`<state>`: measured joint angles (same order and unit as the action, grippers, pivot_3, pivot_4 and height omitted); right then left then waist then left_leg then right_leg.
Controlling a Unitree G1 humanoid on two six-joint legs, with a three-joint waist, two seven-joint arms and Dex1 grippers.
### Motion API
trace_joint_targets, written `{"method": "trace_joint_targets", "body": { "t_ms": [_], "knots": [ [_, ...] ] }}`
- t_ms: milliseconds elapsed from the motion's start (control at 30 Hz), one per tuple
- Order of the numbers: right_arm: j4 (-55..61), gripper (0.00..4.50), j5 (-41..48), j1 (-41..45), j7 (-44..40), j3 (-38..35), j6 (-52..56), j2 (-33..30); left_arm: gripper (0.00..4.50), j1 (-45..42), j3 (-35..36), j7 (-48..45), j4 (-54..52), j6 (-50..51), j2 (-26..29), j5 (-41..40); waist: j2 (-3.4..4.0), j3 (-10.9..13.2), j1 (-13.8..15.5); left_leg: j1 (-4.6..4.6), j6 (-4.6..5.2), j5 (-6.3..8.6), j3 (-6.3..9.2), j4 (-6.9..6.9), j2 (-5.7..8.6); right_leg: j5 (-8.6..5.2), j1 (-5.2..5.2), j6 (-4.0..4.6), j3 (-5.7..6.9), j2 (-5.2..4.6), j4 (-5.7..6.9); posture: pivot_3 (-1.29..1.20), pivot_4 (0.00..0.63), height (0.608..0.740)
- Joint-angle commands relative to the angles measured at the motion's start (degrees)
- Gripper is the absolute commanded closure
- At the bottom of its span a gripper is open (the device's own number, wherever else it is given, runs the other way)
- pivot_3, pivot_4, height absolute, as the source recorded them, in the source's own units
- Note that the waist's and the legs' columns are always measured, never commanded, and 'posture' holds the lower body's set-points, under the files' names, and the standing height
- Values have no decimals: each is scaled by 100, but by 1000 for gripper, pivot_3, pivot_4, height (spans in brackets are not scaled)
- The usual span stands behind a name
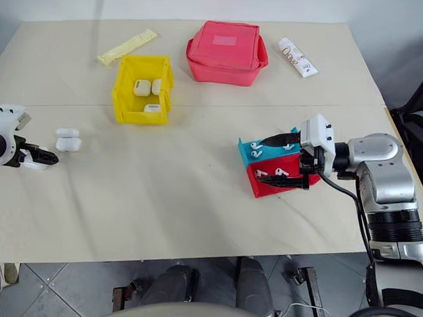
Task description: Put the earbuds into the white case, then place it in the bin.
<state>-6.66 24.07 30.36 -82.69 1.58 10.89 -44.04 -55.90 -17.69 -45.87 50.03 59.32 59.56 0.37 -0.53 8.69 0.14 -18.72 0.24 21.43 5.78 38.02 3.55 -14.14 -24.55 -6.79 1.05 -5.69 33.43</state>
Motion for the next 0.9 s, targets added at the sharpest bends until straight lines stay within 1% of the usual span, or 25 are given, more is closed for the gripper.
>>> {"method": "trace_joint_targets", "body": {
  "t_ms": [33, 367, 700, 800, 900],
  "knots": [
    [267, 0, 123, -70, 80, -275, 39, -148, 28, -91, -167, -278, 176, -16, 73, 334, 0, 0, -5, 0, 1, 0, 0, 0, 0, 0, 0, 0, 0, 0, 0, 0, 150, 740],
    [397, 0, 147, -137, 160, -329, 120, -198, 28, -98, -155, -534, 598, -143, 31, 670, 1, -1, -21, 5, 3, 2, -5, 0, -2, 0, 0, 0, -1, 1, 3, 0, 150, 740],
    [428, 0, 140, -170, 161, -347, 134, -254, 28, -56, -3, -524, 982, -193, -69, 765, 4, -3, -25, 14, 7, 3, -12, -1, -2, 0, 1, 0, -2, 0, 8, 0, 150, 740],
    [424, 0, 143, -147, 161, -349, 139, -273, 622, -26, 131, -417, 1096, -152, -118, 748, 12, -8, -25, 17, 7, 4, -14, -1, -2, 0, 1, 0, -2, 0, 10, 0, 150, 740],
    [426, 0, 143, -126, 151, -357, 143, -301, 1511, -14, 190, -413, 1185, -127, -146, 776, 23, -14, -28, 24, 7, 4, -18, -2, -1, 0, 3, 0, -2, 0, 11, 0, 150, 740]
  ]
}}
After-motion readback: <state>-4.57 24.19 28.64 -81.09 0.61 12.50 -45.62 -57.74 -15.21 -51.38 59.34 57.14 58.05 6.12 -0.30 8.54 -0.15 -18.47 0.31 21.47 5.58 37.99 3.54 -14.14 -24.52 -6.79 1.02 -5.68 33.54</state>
